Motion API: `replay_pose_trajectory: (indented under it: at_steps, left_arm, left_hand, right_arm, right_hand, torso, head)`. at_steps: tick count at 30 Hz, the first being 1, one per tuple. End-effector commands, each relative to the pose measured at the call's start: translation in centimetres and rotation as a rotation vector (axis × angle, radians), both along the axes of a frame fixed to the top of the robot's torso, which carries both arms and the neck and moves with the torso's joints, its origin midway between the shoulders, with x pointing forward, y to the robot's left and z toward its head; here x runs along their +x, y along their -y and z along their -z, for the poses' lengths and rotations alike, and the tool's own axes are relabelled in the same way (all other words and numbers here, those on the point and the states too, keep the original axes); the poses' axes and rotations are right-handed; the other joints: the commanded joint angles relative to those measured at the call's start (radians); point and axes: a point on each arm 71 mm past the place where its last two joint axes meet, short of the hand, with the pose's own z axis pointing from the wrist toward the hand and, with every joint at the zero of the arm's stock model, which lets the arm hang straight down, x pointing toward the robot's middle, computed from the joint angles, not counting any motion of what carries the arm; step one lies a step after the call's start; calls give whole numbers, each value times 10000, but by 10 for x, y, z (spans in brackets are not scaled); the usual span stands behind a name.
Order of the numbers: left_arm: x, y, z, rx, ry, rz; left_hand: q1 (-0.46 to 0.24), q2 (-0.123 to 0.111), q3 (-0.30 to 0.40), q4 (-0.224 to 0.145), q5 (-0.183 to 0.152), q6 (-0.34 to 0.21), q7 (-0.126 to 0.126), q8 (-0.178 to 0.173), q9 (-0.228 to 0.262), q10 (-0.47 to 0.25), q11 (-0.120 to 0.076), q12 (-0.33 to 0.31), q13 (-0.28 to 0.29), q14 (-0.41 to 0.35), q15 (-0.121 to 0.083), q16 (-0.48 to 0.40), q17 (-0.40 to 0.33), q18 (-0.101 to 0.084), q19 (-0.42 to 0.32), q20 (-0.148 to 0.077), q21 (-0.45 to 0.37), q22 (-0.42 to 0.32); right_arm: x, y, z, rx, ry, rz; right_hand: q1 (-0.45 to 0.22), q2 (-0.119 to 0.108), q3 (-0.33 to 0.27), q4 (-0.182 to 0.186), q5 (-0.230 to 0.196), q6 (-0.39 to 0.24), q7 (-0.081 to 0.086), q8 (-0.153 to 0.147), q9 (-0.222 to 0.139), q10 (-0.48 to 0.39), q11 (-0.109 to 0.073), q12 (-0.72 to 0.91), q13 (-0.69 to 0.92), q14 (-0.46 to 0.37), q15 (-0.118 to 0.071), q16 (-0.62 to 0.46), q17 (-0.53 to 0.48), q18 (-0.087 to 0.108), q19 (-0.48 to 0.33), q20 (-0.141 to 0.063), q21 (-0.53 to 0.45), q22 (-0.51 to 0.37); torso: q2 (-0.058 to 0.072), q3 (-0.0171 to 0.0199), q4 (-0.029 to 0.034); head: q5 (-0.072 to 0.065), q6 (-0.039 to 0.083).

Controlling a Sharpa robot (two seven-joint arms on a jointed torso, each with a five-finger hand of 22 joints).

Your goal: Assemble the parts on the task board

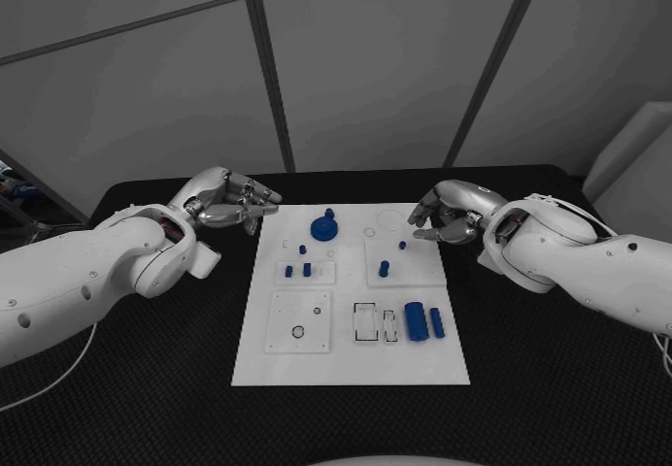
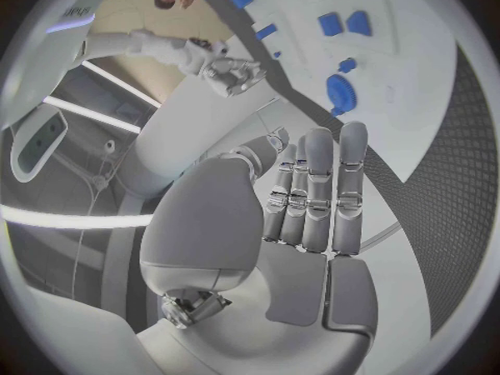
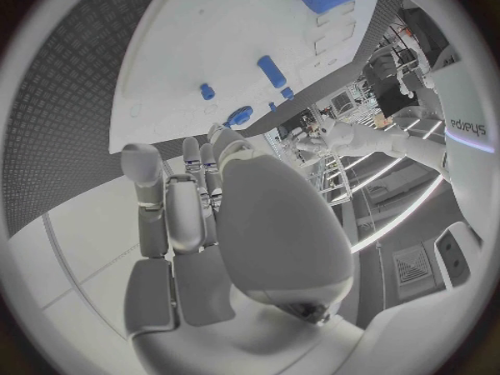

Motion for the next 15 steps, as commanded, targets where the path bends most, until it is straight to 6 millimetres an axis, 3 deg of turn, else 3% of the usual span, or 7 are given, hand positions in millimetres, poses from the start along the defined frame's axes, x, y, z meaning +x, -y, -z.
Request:
replay_pose_trajectory:
  at_steps: [1, 8, 12, 15]
  left_arm:
    - [-2, -8, -8, -3217, -155, -752]
    - [-6, -11, -9, -3986, -336, -1021]
    - [-7, -11, -9, -4195, -387, -1106]
    - [-8, -11, -9, -4322, -436, -1152]
  left_hand:
    - [-88, 5, -18, 41, -46, -24, 36, -41, 1, -104, 18, 18, -11, -93, -16, -69, -29, 367, -68, 9, -62, -32]
    - [-132, -6, -84, 50, -38, -255, 108, -173, -30, -321, 82, -6, -44, -149, 35, -182, -95, 363, -90, 50, -200, -112]
    - [-120, -17, -130, 28, -45, -404, 170, -234, -29, -525, 158, 0, -64, -222, 85, -266, -145, 358, -119, 95, -307, -172]
    - [-119, -13, -138, 27, -44, -418, 178, -237, -27, -552, 167, 8, -66, -231, 92, -277, -154, 358, -122, 102, -324, -182]
  right_arm:
    - [-1, -6, 4, -1065, 446, 280]
    - [-4, -18, 15, -1391, 135, 286]
    - [-6, -22, 20, -1460, 38, 229]
    - [-7, -24, 22, -1497, 24, 209]
  right_hand:
    - [-97, -28, 18, 54, -52, -114, 40, -98, -14, -110, 44, -89, -105, 299, 91, -55, -41, -71, -52, 53, -61, -25]
    - [-128, -109, 120, 18, -17, -218, 146, -272, -14, -115, 115, -154, -265, 298, 150, -31, -35, -70, -47, 119, -29, 21]
    - [-148, -159, 158, -1, 21, -251, 197, -344, -12, -133, 152, -187, -335, 292, 178, -36, -59, -66, -59, 146, -29, 15]
    - [-166, -194, 171, -12, 21, -271, 222, -385, -12, -156, 173, -209, -375, 291, 195, -30, -58, -64, -71, 161, -34, 4]
  torso:
    - [7, -1, -5]
    - [18, -29, 56]
    - [20, -8, -2]
    - [24, -9, -1]
  head:
    - [-20, 29]
    - [-78, 12]
    - [-67, 22]
    - [-72, 10]
